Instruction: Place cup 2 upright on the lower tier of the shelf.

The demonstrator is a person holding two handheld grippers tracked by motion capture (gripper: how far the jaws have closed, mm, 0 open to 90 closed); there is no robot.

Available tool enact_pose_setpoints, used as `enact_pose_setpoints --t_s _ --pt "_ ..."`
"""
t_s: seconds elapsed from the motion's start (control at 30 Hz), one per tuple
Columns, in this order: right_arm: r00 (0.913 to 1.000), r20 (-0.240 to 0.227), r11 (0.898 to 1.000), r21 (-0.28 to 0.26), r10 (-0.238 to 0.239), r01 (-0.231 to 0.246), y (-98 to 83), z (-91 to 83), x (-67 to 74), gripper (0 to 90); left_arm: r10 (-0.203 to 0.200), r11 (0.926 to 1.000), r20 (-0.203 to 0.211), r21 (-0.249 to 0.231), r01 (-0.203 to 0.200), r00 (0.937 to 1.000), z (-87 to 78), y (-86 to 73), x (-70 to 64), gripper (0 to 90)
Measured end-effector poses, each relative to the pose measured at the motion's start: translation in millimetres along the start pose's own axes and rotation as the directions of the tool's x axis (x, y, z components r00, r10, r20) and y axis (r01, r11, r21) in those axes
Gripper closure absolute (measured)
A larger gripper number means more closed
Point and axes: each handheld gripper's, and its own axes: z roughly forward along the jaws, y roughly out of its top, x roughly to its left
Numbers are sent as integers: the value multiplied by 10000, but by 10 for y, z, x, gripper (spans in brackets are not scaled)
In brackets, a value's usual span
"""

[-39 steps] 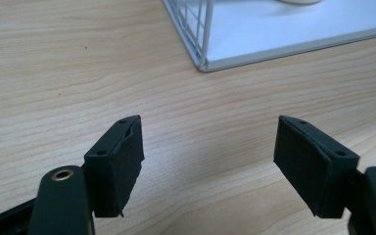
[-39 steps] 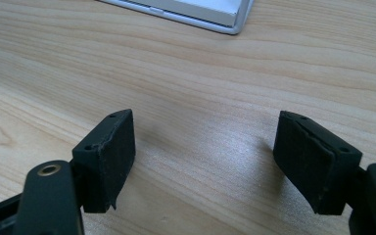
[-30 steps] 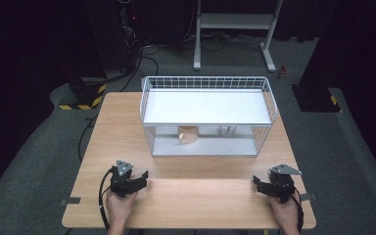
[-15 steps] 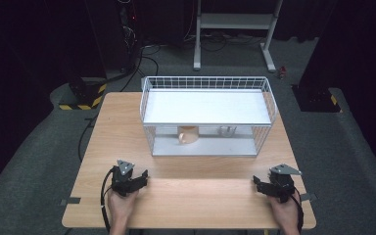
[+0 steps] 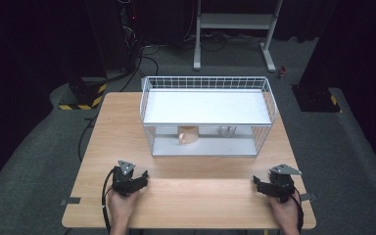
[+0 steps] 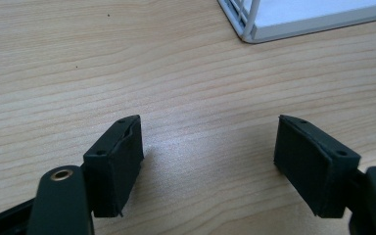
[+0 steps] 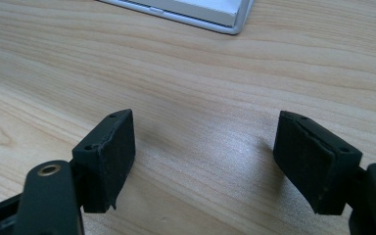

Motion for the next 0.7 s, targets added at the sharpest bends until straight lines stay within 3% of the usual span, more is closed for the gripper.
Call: enact_pose_setpoints --t_s 0.7 --pt "10000 0 10000 -2 2 -2 0 0 0 239 -87 10000 78 45 87 9999 2 -1 6 238"
